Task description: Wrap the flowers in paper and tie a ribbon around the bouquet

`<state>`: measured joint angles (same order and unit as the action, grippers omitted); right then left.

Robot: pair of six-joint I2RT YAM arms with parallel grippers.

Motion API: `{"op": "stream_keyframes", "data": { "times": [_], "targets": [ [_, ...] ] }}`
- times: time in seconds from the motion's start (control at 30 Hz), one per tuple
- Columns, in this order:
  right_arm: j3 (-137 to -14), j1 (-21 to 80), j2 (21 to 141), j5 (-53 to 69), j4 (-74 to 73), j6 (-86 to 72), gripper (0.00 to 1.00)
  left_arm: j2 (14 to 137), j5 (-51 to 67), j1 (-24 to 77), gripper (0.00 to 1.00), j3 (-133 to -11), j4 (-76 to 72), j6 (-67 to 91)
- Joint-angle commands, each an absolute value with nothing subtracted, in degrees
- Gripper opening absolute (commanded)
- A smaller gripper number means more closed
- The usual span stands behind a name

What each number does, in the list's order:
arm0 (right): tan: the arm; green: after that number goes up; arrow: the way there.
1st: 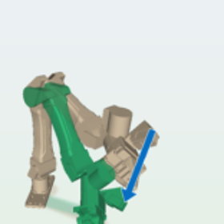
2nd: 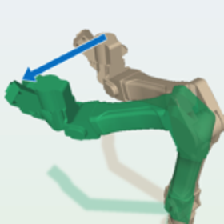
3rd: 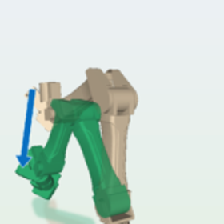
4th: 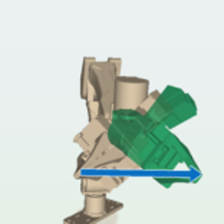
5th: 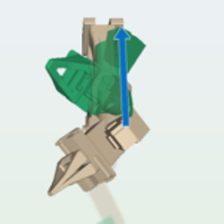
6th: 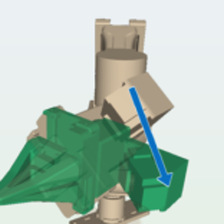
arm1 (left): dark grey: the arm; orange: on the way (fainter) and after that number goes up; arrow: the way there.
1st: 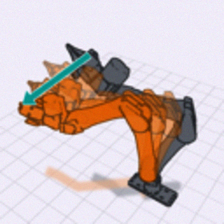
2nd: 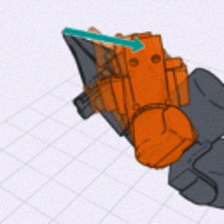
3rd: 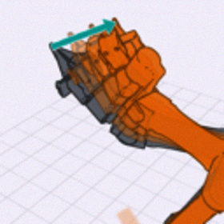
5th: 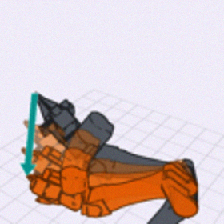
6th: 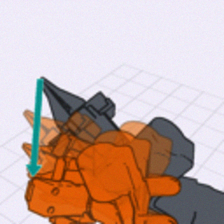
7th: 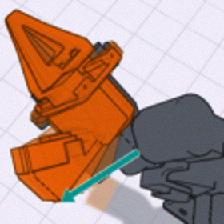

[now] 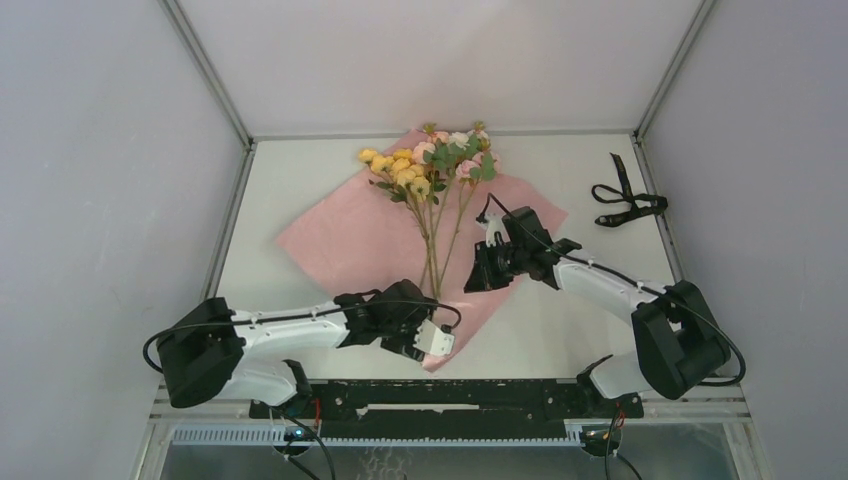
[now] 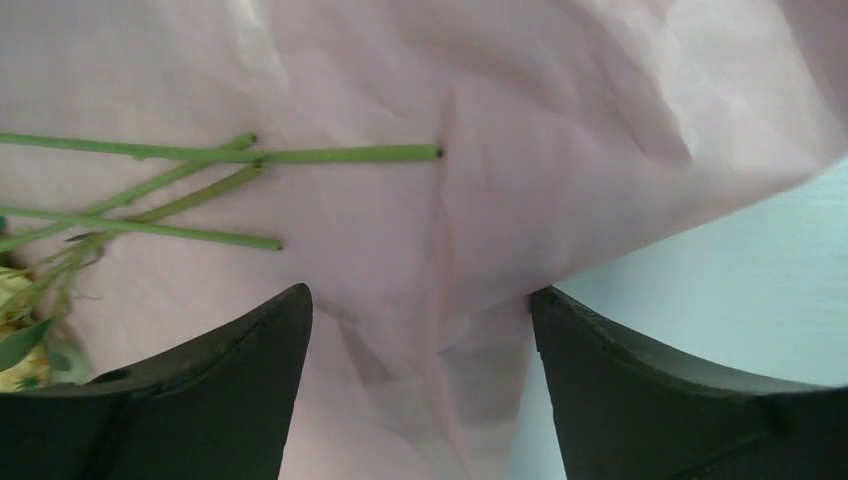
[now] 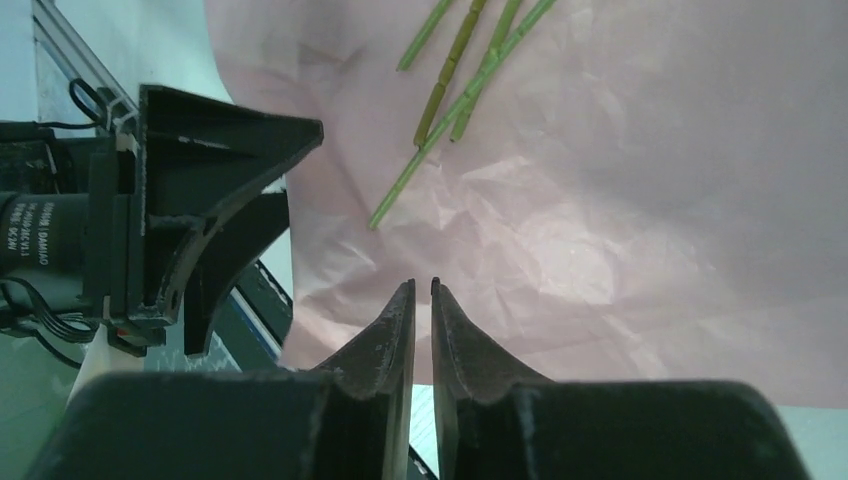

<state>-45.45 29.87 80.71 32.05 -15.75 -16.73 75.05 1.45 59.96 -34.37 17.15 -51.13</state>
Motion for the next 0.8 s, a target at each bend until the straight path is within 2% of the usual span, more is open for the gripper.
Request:
{"op": "stream_keyframes", "data": {
  "times": [0.0,0.13,0.33,0.5,0.67,0.73,0.77],
  "targets": [
    [-45.4,32.0,78.4,30.7,-18.4,-16.4,0.19,77.8,-2.3,60.1,0.81,-31.3,13.7,-53.9],
    [-43.3,31.0,76.3,35.0,-15.4,-16.1,0.2,75.7,-2.4,60.1,0.44,-30.7,12.3,-52.5],
    [-43.0,31.3,73.1,40.1,-14.5,-10.6,0.23,72.2,0.8,59.3,0.01,-32.4,14.3,-48.2],
    [-41.6,34.5,66.8,41.5,-10.6,0.3,0.25,72.4,9.7,54.3,0.0,-37.6,21.7,-44.8],
    [-36.9,40.0,56.6,41.7,-8.1,19.1,0.28,71.2,19.2,49.3,0.0,-41.2,26.3,-43.3],
    [-32.6,43.1,51.8,41.2,-7.1,31.1,0.34,71.7,21.3,48.9,0.0,-42.5,28.0,-43.2],
    [-30.1,45.3,49.7,40.5,-7.4,38.1,0.41,72.0,22.4,48.6,0.0,-43.0,28.9,-43.2]
  ]
}}
